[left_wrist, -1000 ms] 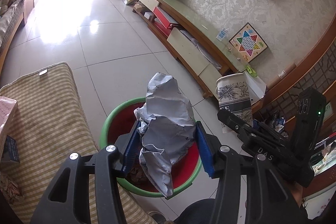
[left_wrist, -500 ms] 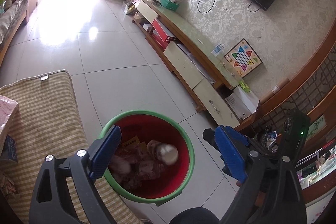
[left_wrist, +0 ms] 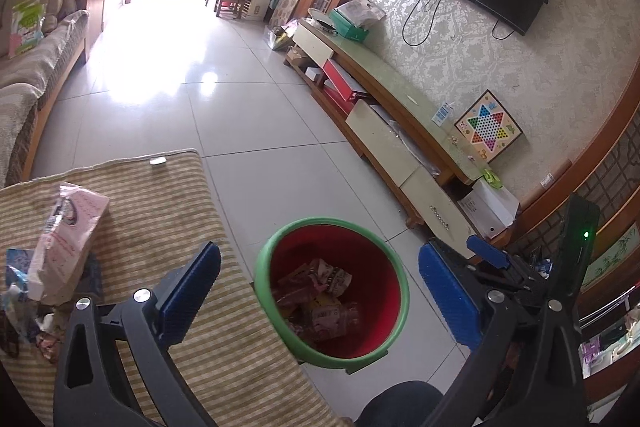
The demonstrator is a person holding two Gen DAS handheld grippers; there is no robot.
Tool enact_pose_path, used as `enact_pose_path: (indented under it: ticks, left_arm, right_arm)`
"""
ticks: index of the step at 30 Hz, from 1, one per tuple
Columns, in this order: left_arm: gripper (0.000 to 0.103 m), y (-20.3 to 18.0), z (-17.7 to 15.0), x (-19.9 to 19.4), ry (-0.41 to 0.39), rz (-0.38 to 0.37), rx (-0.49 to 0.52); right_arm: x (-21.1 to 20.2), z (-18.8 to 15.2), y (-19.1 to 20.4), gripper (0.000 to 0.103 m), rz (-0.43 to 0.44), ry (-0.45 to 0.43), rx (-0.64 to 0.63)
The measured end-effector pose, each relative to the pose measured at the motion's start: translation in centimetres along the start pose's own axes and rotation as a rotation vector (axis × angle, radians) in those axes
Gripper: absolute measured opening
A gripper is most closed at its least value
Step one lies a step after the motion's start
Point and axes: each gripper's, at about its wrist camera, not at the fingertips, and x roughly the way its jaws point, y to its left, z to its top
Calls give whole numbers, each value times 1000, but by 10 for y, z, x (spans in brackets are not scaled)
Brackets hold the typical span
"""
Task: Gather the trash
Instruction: 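Move both tools back over the table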
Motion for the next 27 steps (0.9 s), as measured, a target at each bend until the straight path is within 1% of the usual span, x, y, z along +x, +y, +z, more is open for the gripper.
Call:
enact_pose_path:
  ticks: [5,8,13,17,20,22,24,27]
  left_arm:
    - [95,47,-9,-45,-31,73,-46]
    - [95,79,-17,-74,-58,120,-84]
    - [95,141,-35,-124,-97,211,-167]
    - [95,185,-48,-155,-102,283,-212]
    - [95,213,-55,-173,-107,318,-245]
    - [95,230,-60,-179,-105,353,-257]
    - [95,247,-65,-185,-104,370,-268]
    - [95,272,-70,-186,-98,391,-296]
  right_arm:
    - [-1,-2,42,98,37,-1,-33]
    - [-1,-4,72,98,81,9,-59]
    - [1,-10,133,98,139,24,-130]
    - [3,-16,181,98,183,44,-178]
    - [9,-22,211,98,221,70,-209]
    - [15,-26,228,98,241,92,-225]
    - [21,-29,243,98,264,111,-229]
    - [30,-32,261,98,270,134,-237]
